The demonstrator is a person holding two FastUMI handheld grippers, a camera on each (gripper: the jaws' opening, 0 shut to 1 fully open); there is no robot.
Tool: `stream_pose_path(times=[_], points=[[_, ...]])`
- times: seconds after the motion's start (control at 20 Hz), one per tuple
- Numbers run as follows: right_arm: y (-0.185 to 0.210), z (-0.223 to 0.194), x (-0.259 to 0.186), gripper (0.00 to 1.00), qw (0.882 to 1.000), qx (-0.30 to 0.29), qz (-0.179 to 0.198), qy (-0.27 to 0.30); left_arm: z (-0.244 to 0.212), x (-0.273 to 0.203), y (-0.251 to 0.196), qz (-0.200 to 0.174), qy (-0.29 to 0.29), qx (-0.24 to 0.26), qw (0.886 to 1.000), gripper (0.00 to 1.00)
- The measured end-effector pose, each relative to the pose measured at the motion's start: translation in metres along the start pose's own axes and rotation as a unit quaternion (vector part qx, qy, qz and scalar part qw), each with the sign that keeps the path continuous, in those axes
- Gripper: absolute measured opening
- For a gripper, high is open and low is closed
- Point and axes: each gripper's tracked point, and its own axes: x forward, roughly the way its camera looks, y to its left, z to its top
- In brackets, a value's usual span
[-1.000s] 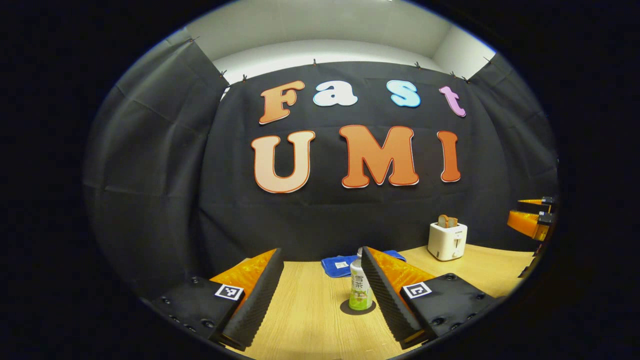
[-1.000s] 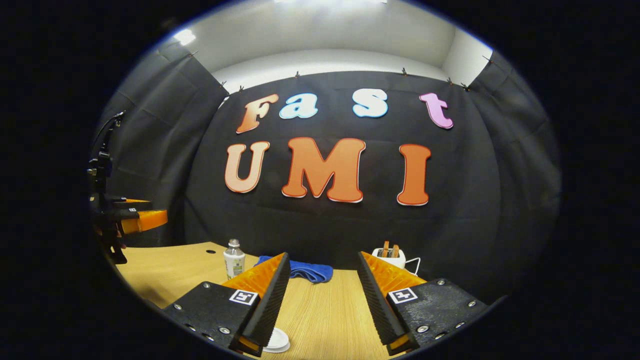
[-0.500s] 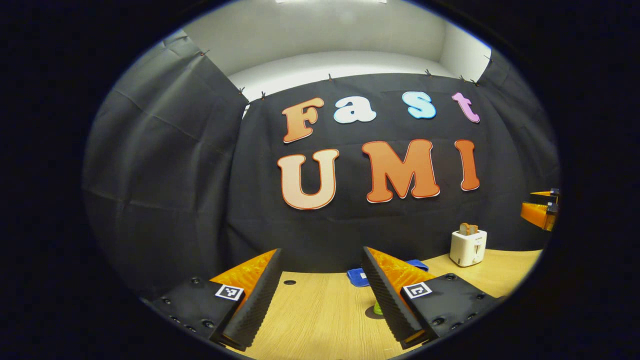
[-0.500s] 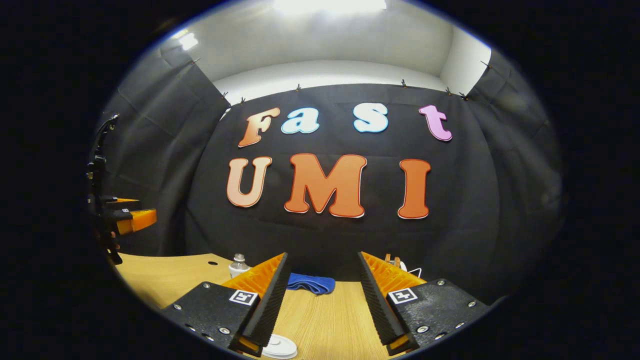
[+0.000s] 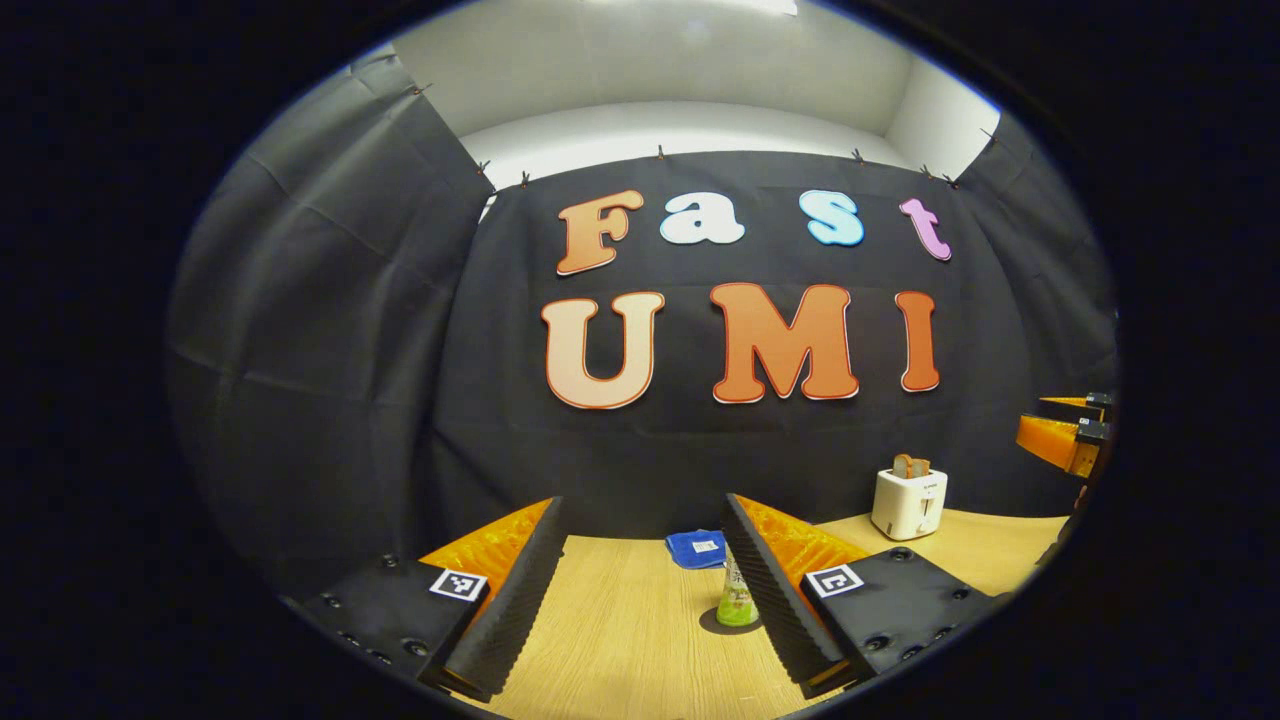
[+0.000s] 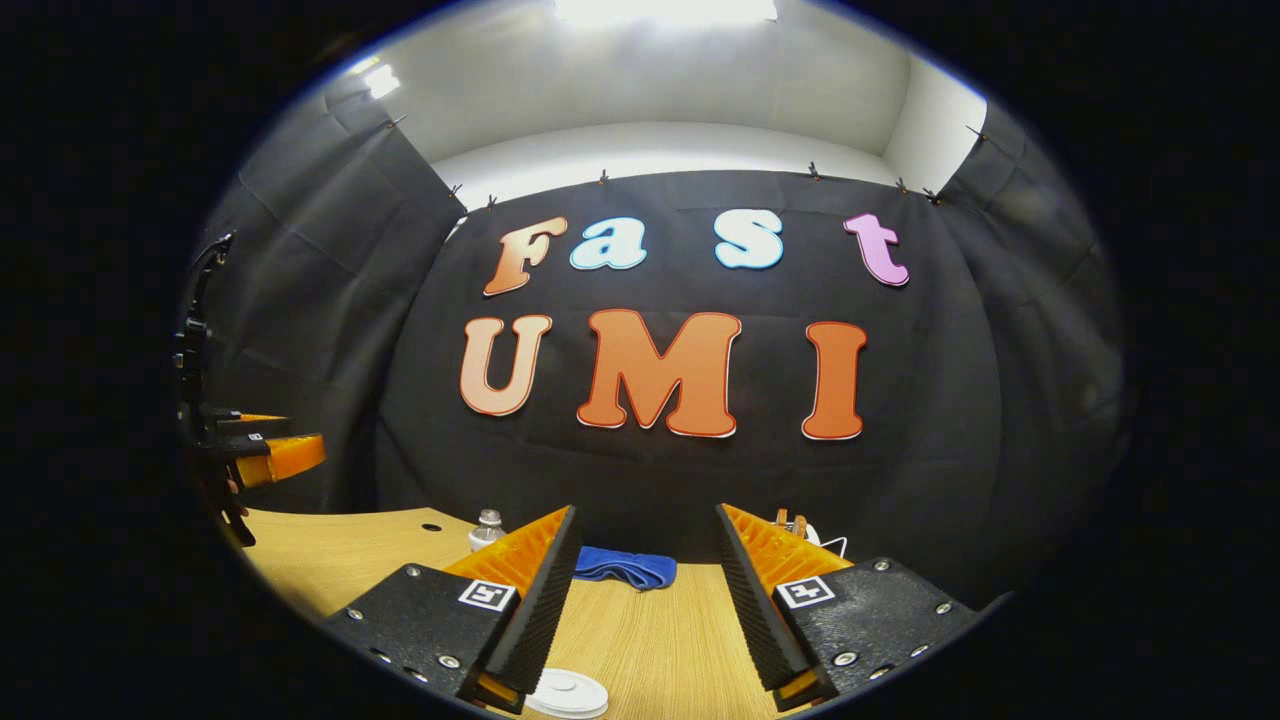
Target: Open the teacup lid with one hand, grasp the water bottle and pour water into the teacup with the other hand; after pouring, place the water bottle on the coaster and then close the teacup lid.
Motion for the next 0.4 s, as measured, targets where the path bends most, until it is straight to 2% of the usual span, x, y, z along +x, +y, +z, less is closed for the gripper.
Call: stream_pose_path(times=[0.1, 0.2, 0.35, 0.4], points=[[0.002, -0.003, -0.002, 0.8, 1.0, 0.003, 0.001, 0.007, 0.001, -0.001, 0.001, 0.004, 0.002, -0.002, 1.0, 0.96], [0.003, -0.005, -0.004, 0.8, 1.0, 0.004, 0.001, 0.011, 0.0, -0.006, 0.008, 0.02, 0.007, -0.001, 1.0, 1.0], [0.007, -0.007, -0.005, 0.8, 1.0, 0.008, 0.004, 0.018, 0.0, -0.012, 0.0, 0.016, 0.013, -0.011, 1.0, 0.99], [0.009, -0.007, -0.005, 0.8, 1.0, 0.009, 0.006, 0.019, 0.001, -0.014, -0.001, 0.015, 0.01, -0.013, 1.0, 0.96]])
